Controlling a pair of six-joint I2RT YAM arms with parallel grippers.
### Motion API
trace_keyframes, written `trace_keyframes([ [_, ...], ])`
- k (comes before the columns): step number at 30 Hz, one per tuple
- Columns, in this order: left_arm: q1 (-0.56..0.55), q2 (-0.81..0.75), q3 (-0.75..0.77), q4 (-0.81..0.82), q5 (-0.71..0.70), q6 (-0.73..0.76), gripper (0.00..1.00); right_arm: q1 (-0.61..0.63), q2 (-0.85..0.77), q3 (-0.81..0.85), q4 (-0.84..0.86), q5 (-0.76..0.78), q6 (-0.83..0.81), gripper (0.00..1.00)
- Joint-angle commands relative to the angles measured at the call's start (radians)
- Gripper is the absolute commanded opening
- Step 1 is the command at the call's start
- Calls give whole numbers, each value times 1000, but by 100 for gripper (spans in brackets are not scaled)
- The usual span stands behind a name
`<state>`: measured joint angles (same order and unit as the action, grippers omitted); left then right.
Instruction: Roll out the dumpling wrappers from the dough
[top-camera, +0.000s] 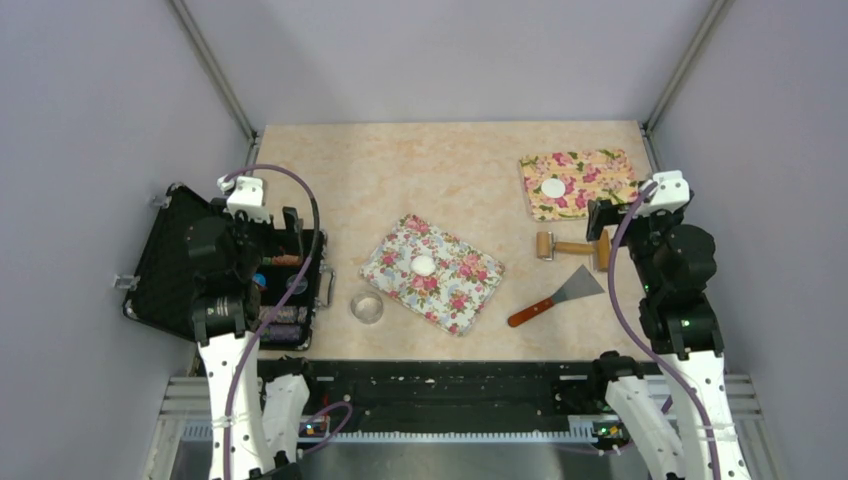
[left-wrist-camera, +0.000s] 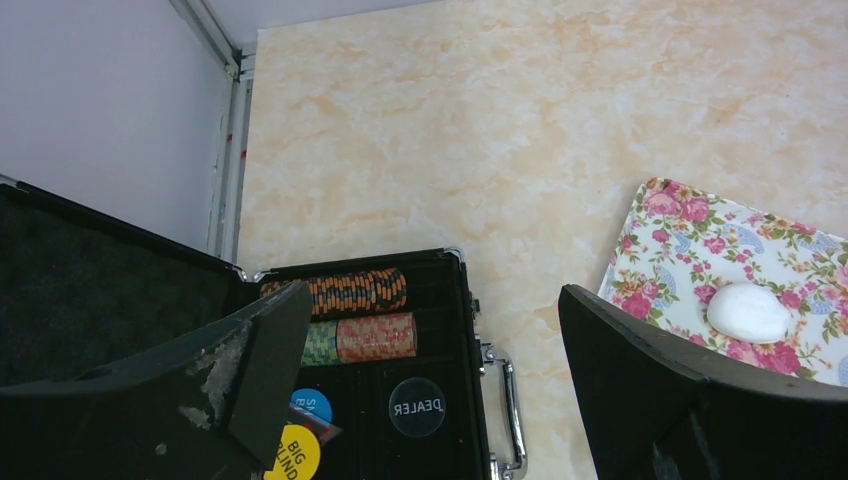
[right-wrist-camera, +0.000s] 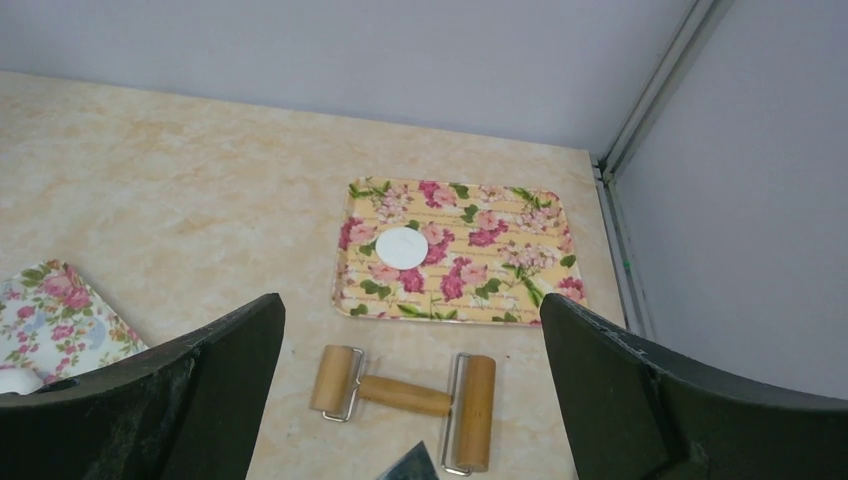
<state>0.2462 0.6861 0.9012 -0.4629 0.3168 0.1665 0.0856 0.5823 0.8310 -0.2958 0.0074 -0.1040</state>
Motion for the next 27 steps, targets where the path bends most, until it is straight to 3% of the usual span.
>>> trace_keyframes([
  [1,8,5,16,50,25,3,99,10,-13,-11,73,28,-30,99],
  [12,15,17,23,55,31,59,99,12,53,-57,98,12,-188,99],
  [16,15,34,18,-14,73,149,99,11,241,45,-4,91,-193,98],
  [20,14,-5,-114,54,111,102,99,12,414,74,-63,128,-191,98],
  [27,15,-9,-123,35,163,110,99,56,613,132,-87,110,-120,93],
])
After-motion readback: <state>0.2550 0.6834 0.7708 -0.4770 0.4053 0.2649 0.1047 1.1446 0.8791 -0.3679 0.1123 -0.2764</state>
